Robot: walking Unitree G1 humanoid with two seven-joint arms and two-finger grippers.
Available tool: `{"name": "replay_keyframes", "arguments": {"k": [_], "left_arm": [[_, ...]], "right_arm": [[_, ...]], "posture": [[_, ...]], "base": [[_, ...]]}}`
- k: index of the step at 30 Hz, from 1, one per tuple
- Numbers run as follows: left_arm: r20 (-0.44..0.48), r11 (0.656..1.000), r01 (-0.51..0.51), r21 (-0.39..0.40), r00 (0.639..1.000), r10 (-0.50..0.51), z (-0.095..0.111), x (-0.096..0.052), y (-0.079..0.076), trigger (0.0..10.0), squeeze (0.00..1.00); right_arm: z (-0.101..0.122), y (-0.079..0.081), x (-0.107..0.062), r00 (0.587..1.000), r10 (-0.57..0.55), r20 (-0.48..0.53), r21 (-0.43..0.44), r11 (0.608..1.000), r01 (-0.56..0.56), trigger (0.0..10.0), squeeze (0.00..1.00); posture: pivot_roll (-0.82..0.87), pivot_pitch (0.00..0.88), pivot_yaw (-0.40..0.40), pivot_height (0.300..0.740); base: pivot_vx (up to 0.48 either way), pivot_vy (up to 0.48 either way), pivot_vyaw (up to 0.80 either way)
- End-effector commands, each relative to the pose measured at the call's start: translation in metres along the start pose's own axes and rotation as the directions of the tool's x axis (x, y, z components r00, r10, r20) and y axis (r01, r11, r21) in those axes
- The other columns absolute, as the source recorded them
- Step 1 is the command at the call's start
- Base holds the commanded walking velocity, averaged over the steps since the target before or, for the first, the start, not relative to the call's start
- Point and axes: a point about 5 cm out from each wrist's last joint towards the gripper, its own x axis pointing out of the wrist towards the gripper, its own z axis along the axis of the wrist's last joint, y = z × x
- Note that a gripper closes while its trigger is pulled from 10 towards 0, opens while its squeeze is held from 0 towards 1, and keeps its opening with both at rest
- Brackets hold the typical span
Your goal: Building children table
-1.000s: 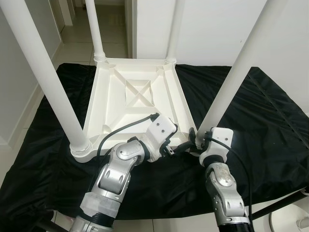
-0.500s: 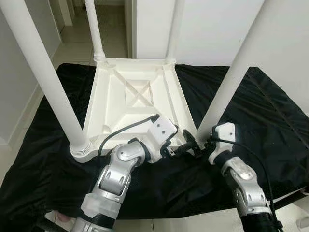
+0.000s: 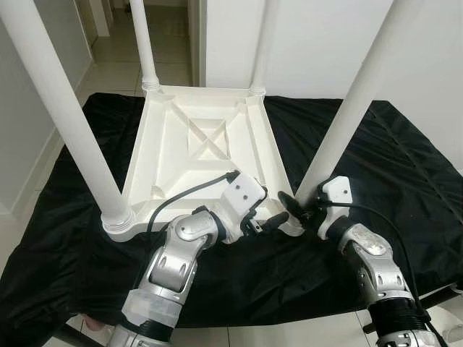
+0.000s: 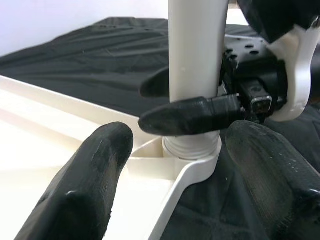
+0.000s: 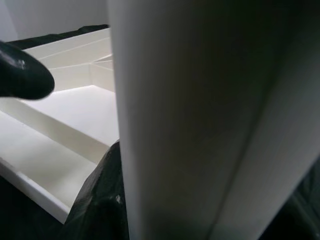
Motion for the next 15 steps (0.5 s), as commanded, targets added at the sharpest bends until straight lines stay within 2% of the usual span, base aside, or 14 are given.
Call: {"name": "replay_keyframes", "arguments": {"k": [1, 6, 7, 13, 14, 15], "left_arm": [[-0.003, 0.993, -0.119, -0.006, 0.993, 0.119, -0.0003, -0.0008, 0.0022, 10.0, 0.0], [-0.007, 0.994, -0.113, -0.002, 0.994, 0.113, -0.0014, -0.0012, 0.0011, 10.0, 0.0], [-0.008, 0.994, -0.11, -0.001, 0.994, 0.11, -0.0015, -0.0013, 0.001, 10.0, 0.0], [-0.008, 0.994, -0.106, 0.0, 0.994, 0.106, -0.0014, -0.0012, 0.0009, 10.0, 0.0], [-0.009, 0.995, -0.103, 0.0, 0.995, 0.103, -0.0018, -0.0012, 0.0006, 10.0, 0.0], [-0.01, 0.995, -0.099, 0.0, 0.995, 0.099, -0.002, -0.0009, 0.0, 10.0, 0.0]], "right_arm": [[-0.0101, 0.0031, -0.0021, 0.998, 0.04, -0.04, 0.022, 0.999, -0.039, 0.0, 0.0], [-0.0122, 0.0037, -0.005, 0.999, 0.026, -0.039, 0.052, 0.998, -0.024, 0.0, 0.0], [-0.0129, 0.0044, -0.0061, 0.999, 0.005, -0.038, 0.067, 0.998, -0.003, 10.0, 0.0], [-0.013, 0.0054, -0.0074, 0.999, -0.028, -0.035, 0.093, 0.995, 0.031, 10.0, 0.0], [-0.013, 0.005, -0.0078, 0.997, -0.061, -0.04, 0.084, 0.994, 0.064, 10.0, 0.0], [-0.015, 0.002, -0.0074, 0.984, -0.159, -0.075, 0.046, 0.986, 0.163, 10.0, 0.0]], "posture": [[-0.02, 0.0, -0.054, 0.74], [-0.02, 0.0, -0.049, 0.74], [-0.03, 0.0, -0.044, 0.74], [-0.03, 0.0, -0.043, 0.74], [-0.03, 0.0, -0.039, 0.74], [-0.03, 0.0, -0.038, 0.74]], "base": [[0.0, 0.0, 0.0], [0.0, 0.0, 0.0], [0.0, 0.0, 0.0], [0.0, 0.0, 0.0], [0.0, 0.0, 0.0], [0.0, 0.0, 0.0]]}}
